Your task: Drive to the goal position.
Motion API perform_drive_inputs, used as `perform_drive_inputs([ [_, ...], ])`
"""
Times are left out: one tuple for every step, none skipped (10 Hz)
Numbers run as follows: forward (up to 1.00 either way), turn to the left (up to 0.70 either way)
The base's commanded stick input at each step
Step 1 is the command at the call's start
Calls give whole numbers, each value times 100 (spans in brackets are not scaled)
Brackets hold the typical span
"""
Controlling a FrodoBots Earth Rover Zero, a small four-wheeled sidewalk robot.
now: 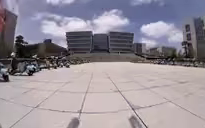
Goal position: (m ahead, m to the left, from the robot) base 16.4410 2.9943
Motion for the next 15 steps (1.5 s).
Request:
perform_drive_inputs([
  [70, 0],
  [70, 0],
  [70, 0],
  [70, 0],
  [70, 0],
  [70, 0],
  [70, 0],
  [70, 0],
  [70, 0],
  [70, 0],
  [70, 0],
  [70, 0],
  [70, 0],
  [70, 0],
  [70, 0],
])
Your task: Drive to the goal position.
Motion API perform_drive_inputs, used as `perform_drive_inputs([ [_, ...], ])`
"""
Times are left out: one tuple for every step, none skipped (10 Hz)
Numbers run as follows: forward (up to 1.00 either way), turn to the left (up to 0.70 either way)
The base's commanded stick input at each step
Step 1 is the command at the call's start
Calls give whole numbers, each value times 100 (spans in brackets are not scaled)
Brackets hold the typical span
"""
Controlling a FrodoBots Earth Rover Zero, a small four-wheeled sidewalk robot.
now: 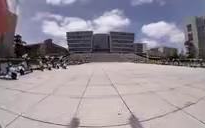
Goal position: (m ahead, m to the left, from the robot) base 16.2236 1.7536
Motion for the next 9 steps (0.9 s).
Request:
perform_drive_inputs([
  [70, 0],
  [70, 0],
  [70, 0],
  [70, 0],
  [70, 0],
  [70, 0],
  [70, 0],
  [70, 0],
  [70, 0],
])
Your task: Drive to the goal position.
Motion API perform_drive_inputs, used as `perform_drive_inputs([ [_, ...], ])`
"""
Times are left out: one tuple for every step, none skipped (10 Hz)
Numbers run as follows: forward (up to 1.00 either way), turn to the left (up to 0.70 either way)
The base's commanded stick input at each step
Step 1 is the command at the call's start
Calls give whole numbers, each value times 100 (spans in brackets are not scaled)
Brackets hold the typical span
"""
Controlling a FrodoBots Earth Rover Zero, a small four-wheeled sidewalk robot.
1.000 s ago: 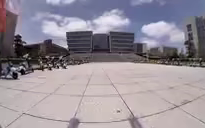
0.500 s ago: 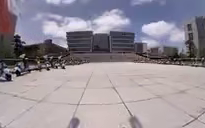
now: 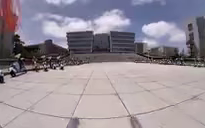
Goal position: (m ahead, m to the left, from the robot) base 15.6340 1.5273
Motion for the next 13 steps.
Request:
perform_drive_inputs([
  [70, 0],
  [70, 0],
  [70, 0],
  [70, 0],
  [70, 0],
  [70, 0],
  [70, 0],
  [70, 0],
  [70, 0],
  [70, 0],
  [70, 0],
  [70, 0],
  [70, 0],
])
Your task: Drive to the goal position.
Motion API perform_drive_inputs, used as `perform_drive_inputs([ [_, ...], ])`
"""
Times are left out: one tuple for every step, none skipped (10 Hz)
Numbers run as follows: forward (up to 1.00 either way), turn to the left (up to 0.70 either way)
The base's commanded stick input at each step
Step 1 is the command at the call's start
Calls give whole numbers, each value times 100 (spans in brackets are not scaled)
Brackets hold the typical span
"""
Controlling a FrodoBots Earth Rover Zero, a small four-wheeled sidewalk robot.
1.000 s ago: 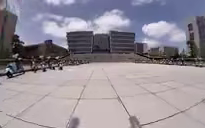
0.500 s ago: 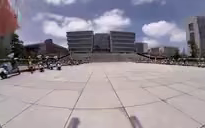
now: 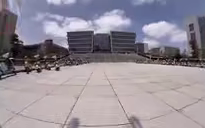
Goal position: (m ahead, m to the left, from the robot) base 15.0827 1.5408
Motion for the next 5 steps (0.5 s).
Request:
perform_drive_inputs([
  [70, 0],
  [70, 0],
  [70, 0],
  [70, 0],
  [70, 0],
])
